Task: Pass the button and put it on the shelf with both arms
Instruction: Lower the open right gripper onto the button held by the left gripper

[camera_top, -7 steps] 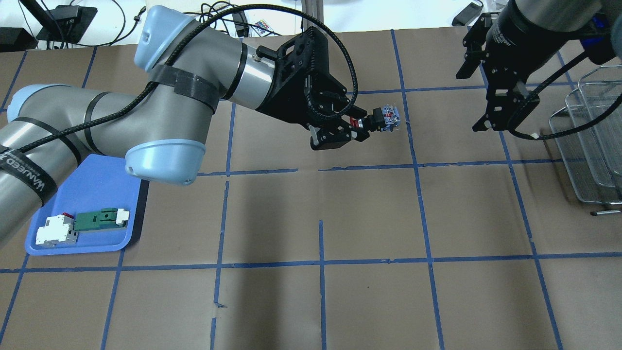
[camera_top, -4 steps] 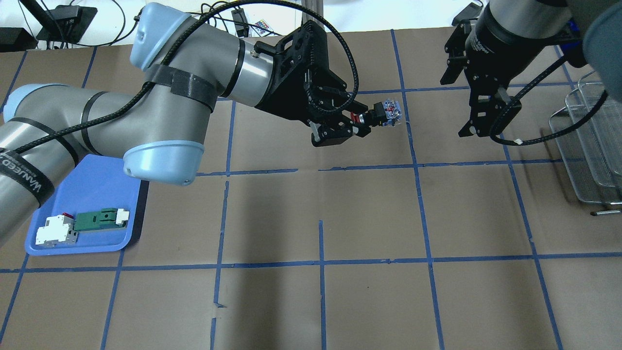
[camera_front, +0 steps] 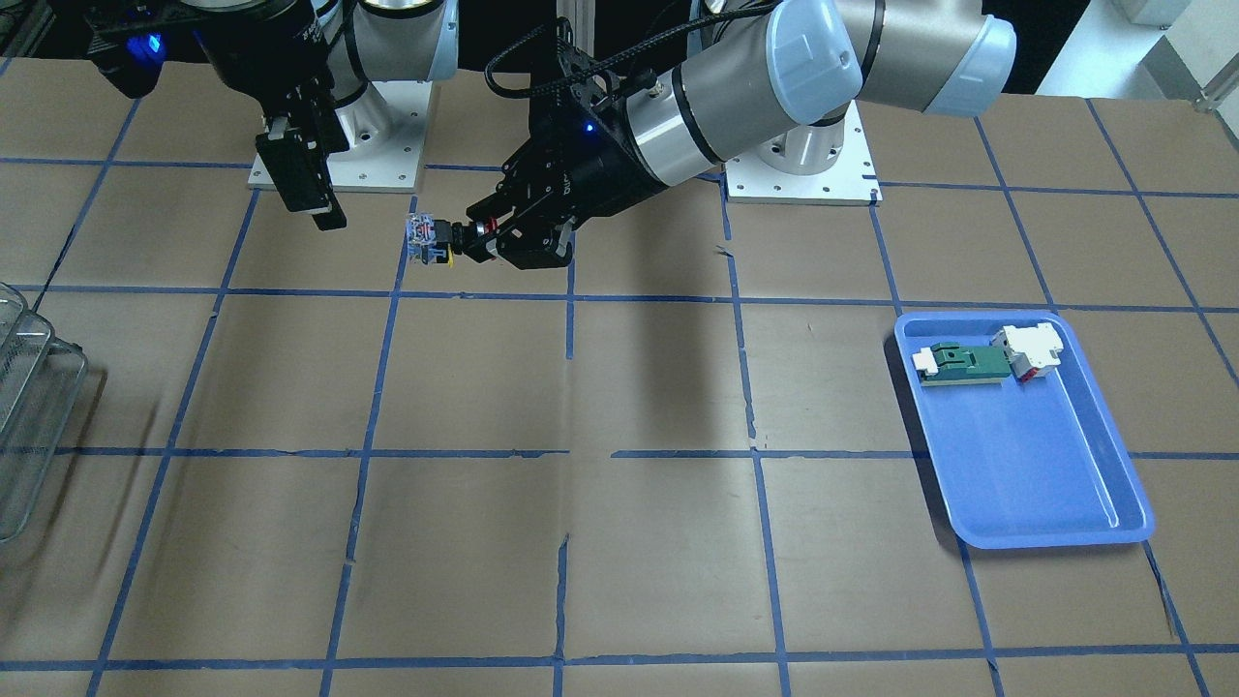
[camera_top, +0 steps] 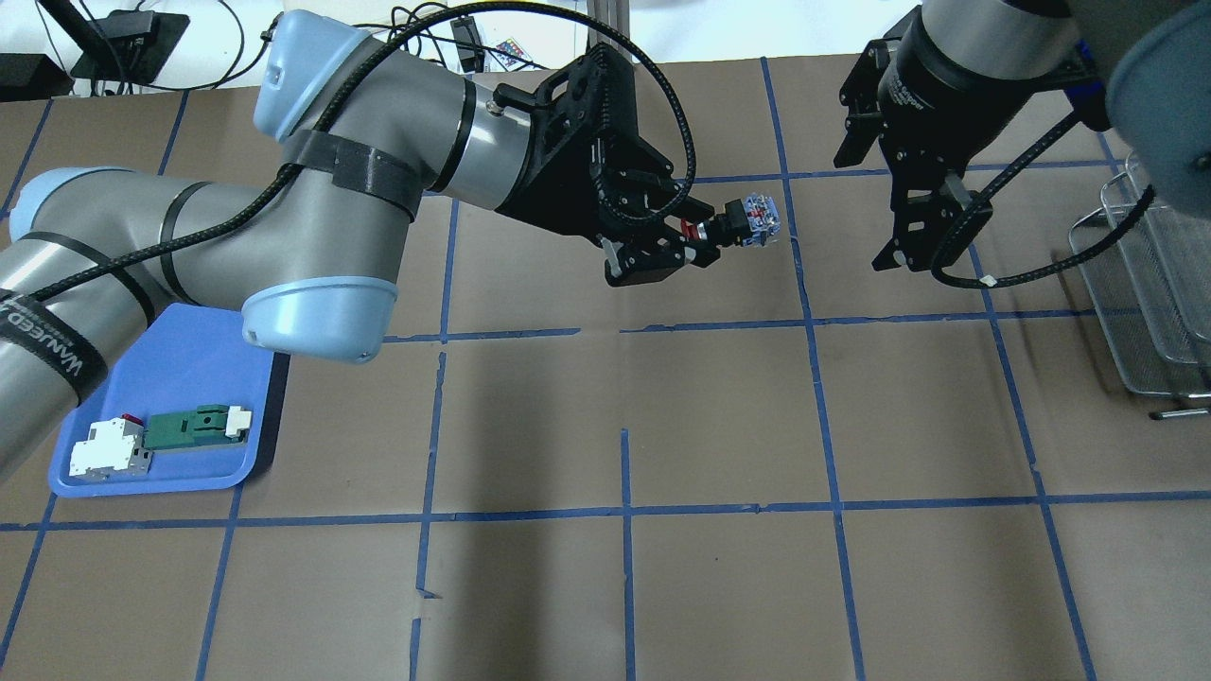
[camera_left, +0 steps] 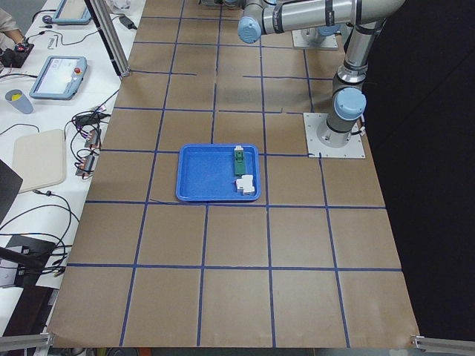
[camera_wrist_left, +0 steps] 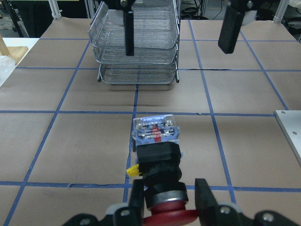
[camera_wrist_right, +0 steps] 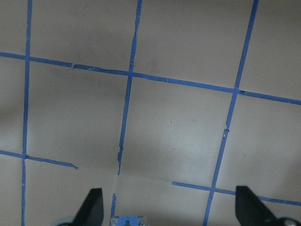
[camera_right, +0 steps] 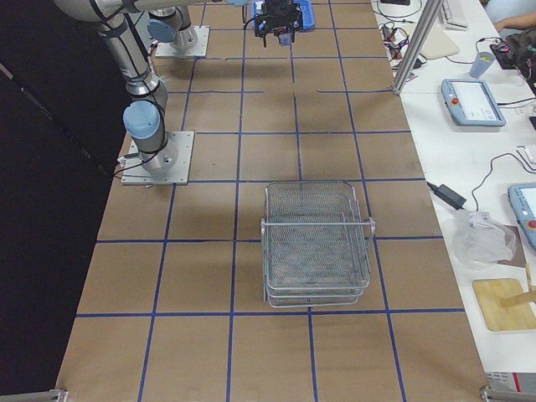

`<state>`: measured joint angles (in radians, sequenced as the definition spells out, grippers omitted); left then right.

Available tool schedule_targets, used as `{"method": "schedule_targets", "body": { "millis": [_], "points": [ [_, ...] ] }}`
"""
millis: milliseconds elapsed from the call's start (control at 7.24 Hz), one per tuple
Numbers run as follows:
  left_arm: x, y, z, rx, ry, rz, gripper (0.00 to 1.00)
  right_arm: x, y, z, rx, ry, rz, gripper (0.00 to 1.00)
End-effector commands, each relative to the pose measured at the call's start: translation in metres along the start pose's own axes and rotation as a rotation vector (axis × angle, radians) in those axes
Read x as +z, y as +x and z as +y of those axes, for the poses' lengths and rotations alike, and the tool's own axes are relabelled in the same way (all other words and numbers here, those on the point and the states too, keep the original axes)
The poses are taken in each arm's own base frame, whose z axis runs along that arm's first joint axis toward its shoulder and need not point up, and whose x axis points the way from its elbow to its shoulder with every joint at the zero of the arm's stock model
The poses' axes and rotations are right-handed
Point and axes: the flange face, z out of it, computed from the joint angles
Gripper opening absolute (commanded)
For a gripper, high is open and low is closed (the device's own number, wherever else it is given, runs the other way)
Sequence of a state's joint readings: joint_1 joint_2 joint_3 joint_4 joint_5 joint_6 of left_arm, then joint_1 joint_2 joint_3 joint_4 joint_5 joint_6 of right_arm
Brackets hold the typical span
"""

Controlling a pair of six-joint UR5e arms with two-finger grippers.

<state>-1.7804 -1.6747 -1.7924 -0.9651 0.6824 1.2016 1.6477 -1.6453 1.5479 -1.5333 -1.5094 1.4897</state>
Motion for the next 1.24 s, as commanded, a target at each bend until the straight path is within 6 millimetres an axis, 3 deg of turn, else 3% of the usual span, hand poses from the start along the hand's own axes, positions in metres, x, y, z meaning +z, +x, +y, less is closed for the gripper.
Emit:
{"method": "schedule_targets", "body": {
  "millis": [0, 1106],
  "points": [
    [-0.001, 0.0, -0.004, -0.004, 0.002, -0.003, 0.0, 0.005, -0.004, 0.005, 0.021, -0.014, 0.0, 1.0],
    [-0.002, 0.0, -0.004, -0.006, 0.002, -0.004, 0.0, 0.026, -0.02, 0.04, -0.017, -0.019, -0.007, 1.0]
  ]
}}
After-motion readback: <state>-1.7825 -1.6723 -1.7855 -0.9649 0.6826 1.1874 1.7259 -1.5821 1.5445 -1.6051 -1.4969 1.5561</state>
